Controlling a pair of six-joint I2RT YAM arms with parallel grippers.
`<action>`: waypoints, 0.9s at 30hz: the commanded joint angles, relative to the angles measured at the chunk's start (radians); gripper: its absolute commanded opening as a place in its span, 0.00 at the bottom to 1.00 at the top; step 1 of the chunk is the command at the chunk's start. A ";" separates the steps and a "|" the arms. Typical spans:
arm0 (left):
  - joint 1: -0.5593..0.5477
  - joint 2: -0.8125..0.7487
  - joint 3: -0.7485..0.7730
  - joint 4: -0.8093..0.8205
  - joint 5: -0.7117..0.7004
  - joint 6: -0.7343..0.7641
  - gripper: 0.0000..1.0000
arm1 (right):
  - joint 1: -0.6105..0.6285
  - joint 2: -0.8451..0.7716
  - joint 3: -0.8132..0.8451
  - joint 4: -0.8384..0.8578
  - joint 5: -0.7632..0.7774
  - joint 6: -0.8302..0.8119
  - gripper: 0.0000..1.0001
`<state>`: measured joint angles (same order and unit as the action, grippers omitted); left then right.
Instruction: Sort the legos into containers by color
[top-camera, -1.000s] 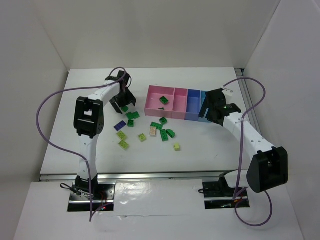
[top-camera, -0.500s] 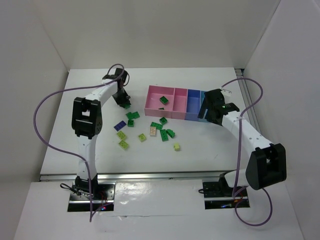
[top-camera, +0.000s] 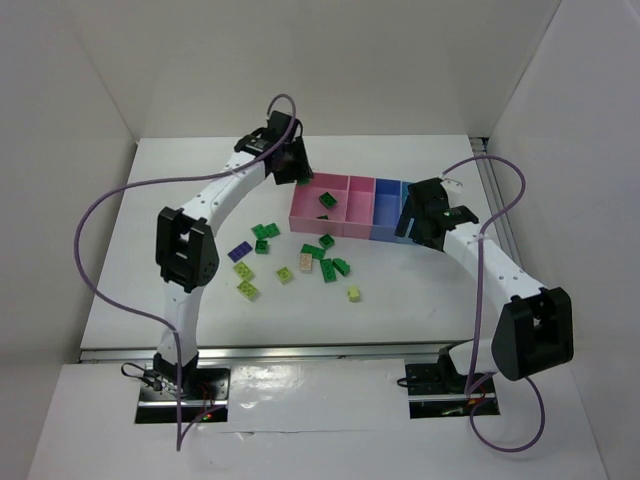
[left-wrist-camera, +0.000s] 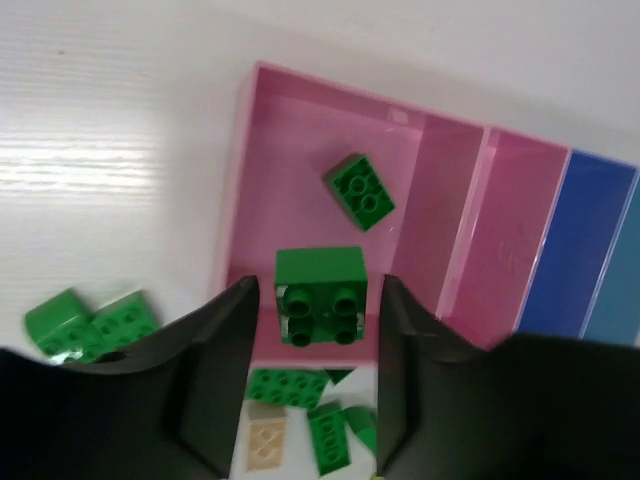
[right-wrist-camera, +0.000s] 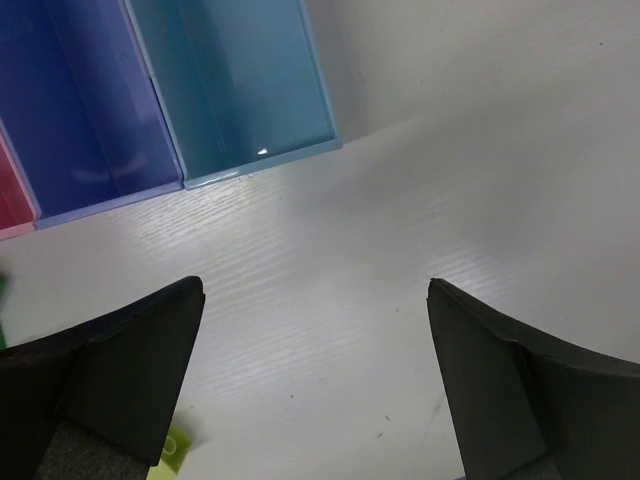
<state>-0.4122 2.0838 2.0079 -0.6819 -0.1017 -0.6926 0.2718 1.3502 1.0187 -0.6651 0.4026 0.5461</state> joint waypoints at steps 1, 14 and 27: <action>-0.002 0.114 0.116 -0.050 0.016 0.011 0.59 | 0.009 -0.055 0.011 0.027 0.010 0.015 1.00; 0.012 -0.171 -0.222 -0.084 -0.219 0.024 0.64 | 0.009 -0.069 0.001 0.008 0.055 0.006 1.00; -0.028 -0.337 -0.748 0.084 -0.224 0.045 0.89 | 0.027 -0.005 0.012 0.036 0.013 0.006 1.00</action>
<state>-0.4370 1.7527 1.2675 -0.6971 -0.2947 -0.6792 0.2882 1.3399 1.0187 -0.6624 0.4152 0.5522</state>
